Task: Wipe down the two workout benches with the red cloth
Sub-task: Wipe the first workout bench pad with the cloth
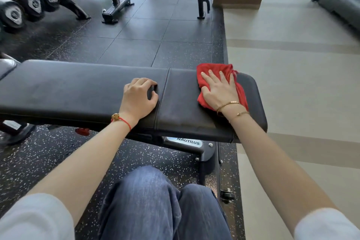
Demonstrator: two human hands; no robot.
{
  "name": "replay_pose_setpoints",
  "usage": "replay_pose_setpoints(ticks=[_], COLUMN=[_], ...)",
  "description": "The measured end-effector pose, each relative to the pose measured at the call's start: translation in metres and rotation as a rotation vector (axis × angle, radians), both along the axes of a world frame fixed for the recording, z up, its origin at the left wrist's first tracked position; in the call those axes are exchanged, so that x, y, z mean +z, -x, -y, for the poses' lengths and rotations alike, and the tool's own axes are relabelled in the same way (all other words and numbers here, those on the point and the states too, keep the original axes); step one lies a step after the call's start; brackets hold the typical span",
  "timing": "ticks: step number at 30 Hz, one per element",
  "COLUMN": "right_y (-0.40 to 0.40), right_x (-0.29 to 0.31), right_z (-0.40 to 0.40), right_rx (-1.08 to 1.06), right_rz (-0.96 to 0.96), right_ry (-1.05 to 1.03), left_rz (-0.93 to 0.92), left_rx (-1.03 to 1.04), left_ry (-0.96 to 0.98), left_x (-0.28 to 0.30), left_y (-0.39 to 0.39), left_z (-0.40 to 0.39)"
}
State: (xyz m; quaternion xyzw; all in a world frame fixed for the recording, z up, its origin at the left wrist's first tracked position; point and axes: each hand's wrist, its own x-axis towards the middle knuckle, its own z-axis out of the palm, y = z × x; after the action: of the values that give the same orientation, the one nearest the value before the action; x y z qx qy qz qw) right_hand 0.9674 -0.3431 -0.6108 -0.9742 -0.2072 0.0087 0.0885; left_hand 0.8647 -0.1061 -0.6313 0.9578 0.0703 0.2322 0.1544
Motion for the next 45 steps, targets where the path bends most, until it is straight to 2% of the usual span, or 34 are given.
replay_pose_setpoints(ticks=[4,6,11,16,20,24,29,32,35,39,45], right_y=[0.041,0.058,0.039,-0.018,-0.023,0.031,0.085,0.086,0.054,0.03,0.079], right_x=[-0.004,-0.006,-0.006,0.003,0.009,-0.001,-0.007,-0.008,-0.006,-0.004,-0.006], right_z=[0.017,0.037,0.069,0.038,-0.023,-0.073,-0.059,-0.024,0.005,-0.02,-0.078], right_rx=[0.168,0.173,-0.062,-0.202,-0.061,0.211,0.361,0.303,0.118,-0.054,0.137], right_rz=[0.046,0.071,0.043,-0.068,-0.088,-0.02,0.043,0.084,0.083,0.042,0.061], right_ry=[-0.033,-0.05,-0.033,-0.007,0.021,-0.016,-0.054,-0.034,0.007,0.022,-0.035], left_rz=[-0.002,-0.011,-0.05,-0.082,-0.068,-0.034,-0.022,-0.009,-0.011,-0.032,-0.019], left_rx=[0.006,0.008,-0.011,-0.01,0.046,0.101,0.113,0.102,0.106,0.124,0.143], left_ry=[0.002,-0.006,-0.022,0.023,0.018,0.019,0.037,0.055,0.056,0.042,0.045], left_x=[-0.001,-0.001,-0.003,-0.003,-0.004,-0.006,-0.007,-0.008,-0.009,-0.007,-0.005], left_y=[-0.001,0.0,0.001,0.005,0.013,0.017,0.018,0.019,0.019,0.018,0.018], left_z=[-0.001,0.0,0.001,-0.001,-0.005,-0.004,-0.004,-0.006,-0.005,0.0,0.003])
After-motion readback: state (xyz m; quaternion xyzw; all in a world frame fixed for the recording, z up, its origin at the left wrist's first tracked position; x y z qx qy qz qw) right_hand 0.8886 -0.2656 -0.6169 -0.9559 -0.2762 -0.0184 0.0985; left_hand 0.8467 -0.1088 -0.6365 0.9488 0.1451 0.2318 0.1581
